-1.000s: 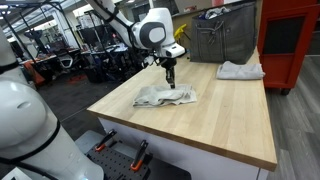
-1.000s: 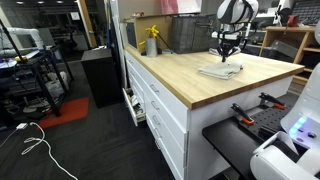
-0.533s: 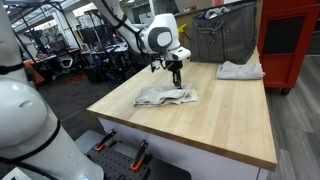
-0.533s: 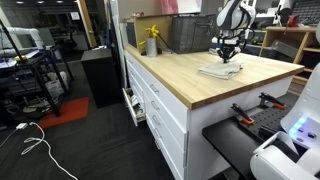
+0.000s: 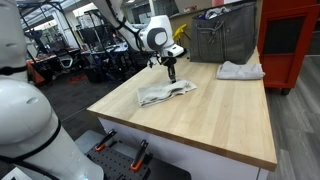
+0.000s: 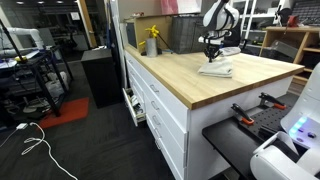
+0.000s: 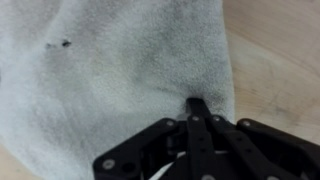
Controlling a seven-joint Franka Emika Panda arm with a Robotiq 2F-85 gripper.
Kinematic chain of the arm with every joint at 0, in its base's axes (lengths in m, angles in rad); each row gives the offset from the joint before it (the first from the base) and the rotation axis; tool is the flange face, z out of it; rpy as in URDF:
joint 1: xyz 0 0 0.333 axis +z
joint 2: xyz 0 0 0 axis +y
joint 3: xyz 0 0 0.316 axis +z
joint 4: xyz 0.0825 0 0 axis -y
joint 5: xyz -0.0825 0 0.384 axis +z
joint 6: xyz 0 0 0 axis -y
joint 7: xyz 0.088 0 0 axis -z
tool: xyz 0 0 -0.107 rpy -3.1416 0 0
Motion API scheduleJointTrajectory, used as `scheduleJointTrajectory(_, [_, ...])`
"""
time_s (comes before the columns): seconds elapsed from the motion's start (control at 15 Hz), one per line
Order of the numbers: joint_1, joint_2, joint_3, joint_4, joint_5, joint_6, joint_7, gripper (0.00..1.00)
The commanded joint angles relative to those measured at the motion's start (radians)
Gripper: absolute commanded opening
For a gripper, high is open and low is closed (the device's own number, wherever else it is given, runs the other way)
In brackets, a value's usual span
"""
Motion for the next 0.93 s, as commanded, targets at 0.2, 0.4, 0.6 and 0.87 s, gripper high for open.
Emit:
scheduleJointTrajectory(0.2, [0.034,0.091,0.024,0.139,0.03,-0.001,-0.038,0.0])
scheduleJointTrajectory(0.4, [0.028,0.073,0.063,0.136,0.069,0.009,-0.107,0.0])
scheduleJointTrajectory(0.6, [0.024,-0.018,0.095,0.062,0.129,0.033,-0.195,0.0])
scheduleJointTrajectory(0.87, [0.023,-0.176,0.112,-0.041,0.203,-0.004,-0.266,0.0])
